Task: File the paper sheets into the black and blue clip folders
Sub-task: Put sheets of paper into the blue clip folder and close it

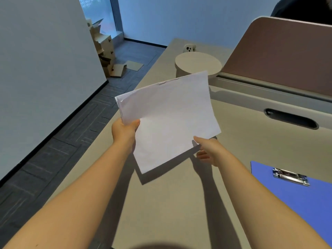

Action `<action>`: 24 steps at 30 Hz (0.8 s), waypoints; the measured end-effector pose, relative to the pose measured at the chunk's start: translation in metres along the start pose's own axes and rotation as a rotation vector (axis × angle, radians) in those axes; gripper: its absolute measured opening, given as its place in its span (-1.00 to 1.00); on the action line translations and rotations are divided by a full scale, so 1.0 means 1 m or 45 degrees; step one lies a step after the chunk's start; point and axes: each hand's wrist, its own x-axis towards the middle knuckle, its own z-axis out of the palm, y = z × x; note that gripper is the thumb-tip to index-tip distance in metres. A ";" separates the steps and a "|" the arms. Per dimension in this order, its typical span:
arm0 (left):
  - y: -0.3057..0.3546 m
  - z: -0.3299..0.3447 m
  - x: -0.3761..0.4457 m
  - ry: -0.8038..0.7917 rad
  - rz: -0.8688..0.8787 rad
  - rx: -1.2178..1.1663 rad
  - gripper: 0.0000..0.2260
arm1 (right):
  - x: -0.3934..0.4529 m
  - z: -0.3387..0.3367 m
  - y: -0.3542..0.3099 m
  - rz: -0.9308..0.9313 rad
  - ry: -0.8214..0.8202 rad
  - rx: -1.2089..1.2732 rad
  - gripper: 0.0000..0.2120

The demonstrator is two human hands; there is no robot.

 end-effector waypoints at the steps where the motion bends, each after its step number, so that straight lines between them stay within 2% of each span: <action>1: 0.000 0.000 -0.003 -0.007 -0.048 -0.055 -0.64 | -0.002 0.003 0.002 0.040 -0.055 0.013 -0.60; 3: -0.002 0.000 -0.012 -0.033 -0.112 -0.120 -0.63 | -0.009 0.005 0.006 0.101 -0.153 0.120 -0.65; 5: -0.004 -0.001 -0.025 -0.059 -0.165 -0.174 -0.63 | -0.011 0.003 0.012 0.057 -0.217 0.414 -0.80; 7: -0.010 -0.003 -0.035 -0.091 -0.215 -0.196 -0.64 | -0.011 -0.001 0.016 -0.035 -0.199 0.760 -0.87; 8: -0.014 -0.003 -0.049 -0.100 -0.221 -0.206 -0.65 | -0.015 -0.010 0.021 -0.090 -0.156 0.812 -0.85; 13: -0.032 -0.001 -0.087 -0.154 -0.242 -0.234 -0.67 | -0.023 -0.046 0.046 -0.347 0.166 0.581 -0.65; 15: -0.035 0.000 -0.098 -0.114 -0.274 -0.261 -0.71 | -0.029 -0.068 0.059 -0.387 0.243 0.570 -0.62; 17: -0.040 0.003 -0.110 -0.123 -0.291 -0.164 -0.70 | -0.039 -0.090 0.075 -0.442 0.318 0.533 -0.62; 19: -0.043 0.012 -0.125 -0.263 -0.287 0.038 -0.67 | -0.051 -0.115 0.087 -0.485 0.419 0.503 -0.69; 22: -0.046 0.027 -0.146 -0.643 -0.240 0.448 -0.72 | -0.069 -0.145 0.107 -0.514 0.530 0.523 -0.87; 24: -0.048 0.040 -0.166 -0.893 -0.215 0.700 -0.77 | -0.082 -0.166 0.129 -0.493 0.638 0.573 -0.89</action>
